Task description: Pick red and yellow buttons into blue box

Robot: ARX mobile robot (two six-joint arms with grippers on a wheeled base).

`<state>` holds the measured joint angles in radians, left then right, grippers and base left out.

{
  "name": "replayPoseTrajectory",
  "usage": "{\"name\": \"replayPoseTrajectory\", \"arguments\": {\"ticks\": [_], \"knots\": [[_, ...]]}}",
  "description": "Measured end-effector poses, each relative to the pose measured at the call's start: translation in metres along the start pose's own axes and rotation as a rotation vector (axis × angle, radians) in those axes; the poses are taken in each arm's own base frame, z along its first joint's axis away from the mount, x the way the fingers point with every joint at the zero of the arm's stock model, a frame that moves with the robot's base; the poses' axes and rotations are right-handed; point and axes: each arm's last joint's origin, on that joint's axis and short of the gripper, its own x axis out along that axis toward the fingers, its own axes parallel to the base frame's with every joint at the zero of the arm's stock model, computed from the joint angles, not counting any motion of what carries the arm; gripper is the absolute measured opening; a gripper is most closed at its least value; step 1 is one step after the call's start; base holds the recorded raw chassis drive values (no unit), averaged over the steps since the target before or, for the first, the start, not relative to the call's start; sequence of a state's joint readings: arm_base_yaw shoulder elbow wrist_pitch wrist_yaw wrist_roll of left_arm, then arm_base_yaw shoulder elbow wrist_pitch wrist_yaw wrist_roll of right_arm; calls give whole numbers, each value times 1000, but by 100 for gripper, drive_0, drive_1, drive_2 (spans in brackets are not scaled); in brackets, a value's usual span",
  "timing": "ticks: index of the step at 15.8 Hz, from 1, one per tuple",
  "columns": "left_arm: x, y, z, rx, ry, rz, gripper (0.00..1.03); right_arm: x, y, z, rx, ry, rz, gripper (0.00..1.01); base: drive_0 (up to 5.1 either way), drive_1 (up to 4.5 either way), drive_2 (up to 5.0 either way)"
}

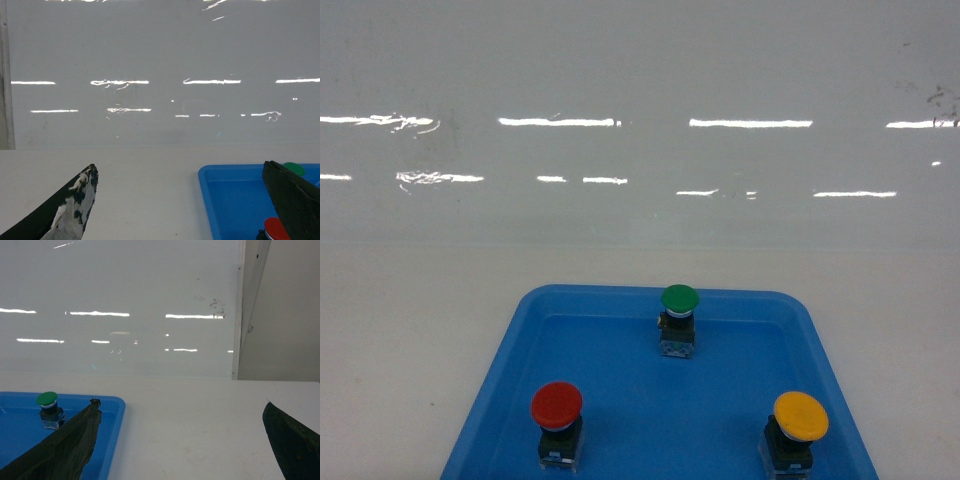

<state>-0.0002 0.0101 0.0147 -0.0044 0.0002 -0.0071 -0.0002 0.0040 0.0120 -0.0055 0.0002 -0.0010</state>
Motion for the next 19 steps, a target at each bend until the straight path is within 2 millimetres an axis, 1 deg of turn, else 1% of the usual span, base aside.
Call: {"name": "replayPoseTrajectory", "arguments": {"ticks": [17, 19], "knots": [[0, 0, 0, 0, -2, 0, 98, 0, 0, 0, 0, 0, 0, 98, 0, 0, 0], [0, 1, 2, 7, -18, -21, 98, 0, -1, 1, 1, -8, 7, 98, 0, 0, 0]]}}
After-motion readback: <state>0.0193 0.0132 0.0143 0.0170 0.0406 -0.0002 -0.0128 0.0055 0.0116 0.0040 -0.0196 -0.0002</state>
